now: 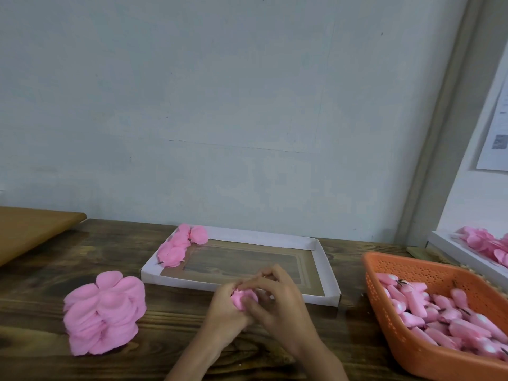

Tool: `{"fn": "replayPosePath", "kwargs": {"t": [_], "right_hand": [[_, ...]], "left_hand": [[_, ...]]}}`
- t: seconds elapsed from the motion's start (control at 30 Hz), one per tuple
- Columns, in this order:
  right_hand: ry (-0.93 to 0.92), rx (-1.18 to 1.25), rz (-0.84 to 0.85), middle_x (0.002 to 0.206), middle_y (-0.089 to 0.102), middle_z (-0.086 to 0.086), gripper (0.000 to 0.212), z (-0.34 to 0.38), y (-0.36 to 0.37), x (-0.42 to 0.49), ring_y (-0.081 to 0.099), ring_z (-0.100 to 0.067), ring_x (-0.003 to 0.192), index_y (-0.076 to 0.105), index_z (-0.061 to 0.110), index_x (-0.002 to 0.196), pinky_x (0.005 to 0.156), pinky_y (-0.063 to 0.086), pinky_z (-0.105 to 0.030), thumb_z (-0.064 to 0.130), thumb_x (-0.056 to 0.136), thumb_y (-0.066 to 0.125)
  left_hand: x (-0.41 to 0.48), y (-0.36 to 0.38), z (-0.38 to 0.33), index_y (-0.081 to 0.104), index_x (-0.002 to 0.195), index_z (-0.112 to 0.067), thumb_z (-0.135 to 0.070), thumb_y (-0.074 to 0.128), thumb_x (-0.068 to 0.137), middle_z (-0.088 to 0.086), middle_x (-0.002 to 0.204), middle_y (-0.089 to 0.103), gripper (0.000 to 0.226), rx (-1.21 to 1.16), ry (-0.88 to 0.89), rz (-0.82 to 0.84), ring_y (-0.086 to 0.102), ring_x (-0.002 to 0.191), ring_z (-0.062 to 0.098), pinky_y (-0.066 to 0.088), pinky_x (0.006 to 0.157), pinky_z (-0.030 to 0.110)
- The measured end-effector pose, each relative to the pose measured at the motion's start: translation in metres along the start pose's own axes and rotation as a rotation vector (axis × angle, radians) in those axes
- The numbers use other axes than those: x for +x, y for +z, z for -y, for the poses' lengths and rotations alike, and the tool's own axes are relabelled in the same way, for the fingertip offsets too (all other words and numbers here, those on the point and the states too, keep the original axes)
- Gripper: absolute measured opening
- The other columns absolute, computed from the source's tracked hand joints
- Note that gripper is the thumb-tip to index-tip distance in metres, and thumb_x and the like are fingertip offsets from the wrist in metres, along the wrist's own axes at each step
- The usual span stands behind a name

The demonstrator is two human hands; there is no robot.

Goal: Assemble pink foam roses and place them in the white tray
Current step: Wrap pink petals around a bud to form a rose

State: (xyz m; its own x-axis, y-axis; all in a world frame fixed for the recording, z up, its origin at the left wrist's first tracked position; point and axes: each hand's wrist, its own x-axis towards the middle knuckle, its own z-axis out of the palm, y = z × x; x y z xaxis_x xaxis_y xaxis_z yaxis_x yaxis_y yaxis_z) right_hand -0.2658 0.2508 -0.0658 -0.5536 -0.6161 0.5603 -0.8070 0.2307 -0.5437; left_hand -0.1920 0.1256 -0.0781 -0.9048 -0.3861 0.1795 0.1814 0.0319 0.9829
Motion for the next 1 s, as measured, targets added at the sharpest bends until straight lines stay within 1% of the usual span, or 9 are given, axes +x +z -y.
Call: {"fn": "replayPosePath", "kwargs": {"t": [0.13, 0.23, 0.33, 0.43, 0.53, 0.63, 0.8, 0.9, 1.0], "right_hand": [[-0.002, -0.022, 0.021, 0.112, 0.051, 0.024, 0.032, 0.000, -0.001, 0.000, 0.052, 0.000, 0.111, 0.075, 0.043, 0.111, 0.088, 0.054, -0.025, 0.058, 0.086, 0.059], [-0.022, -0.023, 0.031, 0.112, 0.051, 0.024, 0.029, 0.002, -0.002, -0.001, 0.052, -0.001, 0.113, 0.074, 0.044, 0.111, 0.087, 0.052, -0.024, 0.057, 0.089, 0.061], [-0.036, -0.040, 0.045, 0.113, 0.049, 0.026, 0.023, 0.001, -0.003, -0.001, 0.052, -0.001, 0.115, 0.075, 0.043, 0.110, 0.089, 0.050, -0.023, 0.054, 0.093, 0.064], [-0.030, -0.038, 0.067, 0.114, 0.047, 0.027, 0.025, 0.002, -0.005, -0.002, 0.050, 0.000, 0.118, 0.074, 0.043, 0.108, 0.092, 0.048, -0.021, 0.060, 0.095, 0.062], [-0.028, -0.014, 0.109, 0.116, 0.046, 0.026, 0.025, 0.003, -0.005, -0.002, 0.050, 0.000, 0.119, 0.073, 0.043, 0.107, 0.093, 0.049, -0.021, 0.060, 0.097, 0.058], [-0.008, 0.001, 0.104, 0.115, 0.046, 0.028, 0.027, 0.003, -0.003, -0.002, 0.051, -0.001, 0.117, 0.072, 0.041, 0.105, 0.091, 0.049, -0.023, 0.057, 0.100, 0.051], [-0.003, 0.015, 0.101, 0.117, 0.048, 0.027, 0.036, 0.003, -0.002, -0.003, 0.051, -0.002, 0.119, 0.072, 0.039, 0.109, 0.095, 0.048, -0.026, 0.056, 0.105, 0.040], [0.047, 0.187, 0.070, 0.125, 0.051, 0.023, 0.037, 0.005, -0.001, -0.003, 0.053, -0.004, 0.125, 0.070, 0.043, 0.115, 0.098, 0.045, -0.018, 0.053, 0.108, 0.036], [0.195, 0.388, -0.089, 0.122, 0.061, 0.019, 0.023, 0.010, 0.003, -0.003, 0.060, -0.003, 0.118, 0.067, 0.045, 0.118, 0.092, 0.048, -0.014, 0.042, 0.110, 0.046]], "left_hand": [[0.001, 0.000, 0.001, 0.072, 0.064, -0.024, -0.025, 0.076, 0.049, -0.004, 0.060, 0.066, 0.015, 0.038, -0.012, -0.015, 0.062, 0.054, 0.005, 0.046, 0.047, 0.021], [0.002, 0.001, 0.003, 0.071, 0.063, -0.029, -0.018, 0.075, 0.059, -0.005, 0.055, 0.061, 0.013, 0.029, -0.032, -0.017, 0.057, 0.049, 0.006, 0.043, 0.044, 0.022], [0.002, 0.001, 0.006, 0.074, 0.076, -0.019, -0.007, 0.070, 0.068, -0.004, 0.055, 0.061, 0.015, 0.007, -0.033, -0.013, 0.060, 0.047, 0.007, 0.043, 0.040, 0.021], [0.002, 0.001, 0.008, 0.067, 0.093, -0.004, -0.015, 0.066, 0.072, 0.005, 0.056, 0.060, 0.024, 0.056, -0.064, -0.018, 0.057, 0.045, 0.016, 0.040, 0.039, 0.025], [0.002, 0.001, 0.009, 0.071, 0.102, -0.006, -0.021, 0.068, 0.075, 0.008, 0.060, 0.065, 0.031, 0.056, -0.090, 0.005, 0.058, 0.048, 0.019, 0.043, 0.040, 0.028], [0.000, 0.001, 0.008, 0.075, 0.102, -0.007, -0.022, 0.076, 0.066, 0.009, 0.061, 0.066, 0.039, 0.051, -0.102, 0.019, 0.057, 0.048, 0.019, 0.040, 0.039, 0.027], [0.001, -0.002, 0.010, 0.065, 0.119, -0.011, -0.033, 0.082, 0.063, 0.010, 0.069, 0.070, 0.062, 0.018, -0.132, -0.027, 0.056, 0.048, 0.018, 0.037, 0.039, 0.026], [0.002, -0.003, 0.006, 0.072, 0.107, -0.026, -0.042, 0.088, 0.059, 0.012, 0.072, 0.072, 0.054, -0.052, -0.117, -0.026, 0.056, 0.049, 0.019, 0.039, 0.039, 0.026], [0.005, -0.006, 0.002, 0.072, 0.083, -0.020, -0.034, 0.095, 0.059, 0.012, 0.067, 0.063, 0.036, -0.229, -0.099, -0.085, 0.057, 0.052, 0.019, 0.044, 0.043, 0.028]]}}
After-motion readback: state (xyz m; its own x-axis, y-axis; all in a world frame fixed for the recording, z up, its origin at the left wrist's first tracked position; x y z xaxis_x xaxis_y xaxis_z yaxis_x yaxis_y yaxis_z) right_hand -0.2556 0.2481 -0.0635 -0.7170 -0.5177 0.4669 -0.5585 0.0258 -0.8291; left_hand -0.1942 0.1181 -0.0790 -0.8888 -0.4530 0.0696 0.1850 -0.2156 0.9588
